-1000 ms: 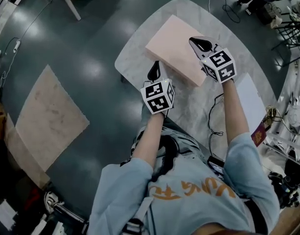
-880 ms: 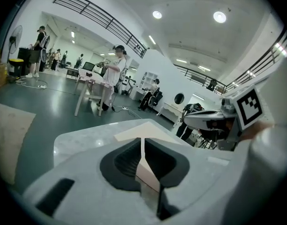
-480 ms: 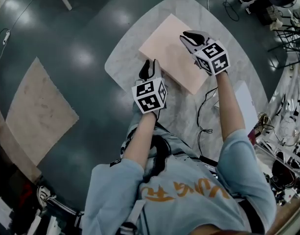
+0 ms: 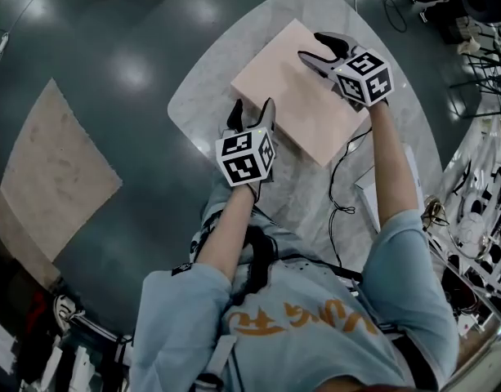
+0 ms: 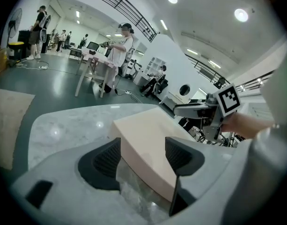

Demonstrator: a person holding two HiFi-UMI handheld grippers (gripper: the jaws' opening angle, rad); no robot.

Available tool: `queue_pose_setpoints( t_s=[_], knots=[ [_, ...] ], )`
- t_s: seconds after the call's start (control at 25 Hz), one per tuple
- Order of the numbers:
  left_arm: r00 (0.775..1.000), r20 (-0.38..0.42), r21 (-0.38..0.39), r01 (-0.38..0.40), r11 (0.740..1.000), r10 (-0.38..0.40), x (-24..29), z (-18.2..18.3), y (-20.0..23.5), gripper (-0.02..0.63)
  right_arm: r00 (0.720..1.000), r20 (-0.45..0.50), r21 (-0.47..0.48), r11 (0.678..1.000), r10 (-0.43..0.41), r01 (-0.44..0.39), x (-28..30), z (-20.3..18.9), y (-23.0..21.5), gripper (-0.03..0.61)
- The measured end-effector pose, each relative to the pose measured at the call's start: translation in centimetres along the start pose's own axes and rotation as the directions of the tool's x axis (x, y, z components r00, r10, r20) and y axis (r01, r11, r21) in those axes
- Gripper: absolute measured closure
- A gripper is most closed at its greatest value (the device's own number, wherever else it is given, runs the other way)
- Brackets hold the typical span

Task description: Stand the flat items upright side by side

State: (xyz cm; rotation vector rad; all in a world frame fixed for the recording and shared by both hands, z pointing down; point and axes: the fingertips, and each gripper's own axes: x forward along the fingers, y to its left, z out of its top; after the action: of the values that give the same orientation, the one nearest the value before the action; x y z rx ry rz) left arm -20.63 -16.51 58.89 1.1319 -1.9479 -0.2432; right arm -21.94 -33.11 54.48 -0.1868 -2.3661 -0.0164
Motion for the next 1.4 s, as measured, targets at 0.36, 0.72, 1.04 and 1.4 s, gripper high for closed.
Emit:
queue_pose_setpoints(
  t_s=[0.36, 0.72, 1.04, 1.4],
  knots=[
    [0.999, -0.053, -0.035, -0.014, 0.999, 0.012, 1.8, -0.1, 0.8, 0.227, 0.984, -0.112, 0.110, 0.986, 0.138, -0.126, 2.8, -3.1, -2.1, 0.181],
    [0.994, -0.104, -0.115, 0.007, 0.993, -0.020, 3.4, -1.0, 0.6, 0.213, 0.918, -0.214, 0.204, 0.934, 0.335, -0.294, 5.0, -4.5, -2.3, 0.150],
    [0.990, -0.143, -0.108, -0.006, 0.994, -0.010, 4.3, -1.5, 0.9, 0.212, 0.885, -0.230, 0.268, 0.901, 0.404, -0.342, 5.9, -5.1, -2.2, 0.130],
    [0.994, -0.108, -0.071, 0.010, 0.997, -0.018, 3.7, -1.2, 0.5, 0.216, 0.930, -0.151, 0.250, 0.924, 0.334, -0.291, 4.7, -3.9, -1.8, 0.140]
  ],
)
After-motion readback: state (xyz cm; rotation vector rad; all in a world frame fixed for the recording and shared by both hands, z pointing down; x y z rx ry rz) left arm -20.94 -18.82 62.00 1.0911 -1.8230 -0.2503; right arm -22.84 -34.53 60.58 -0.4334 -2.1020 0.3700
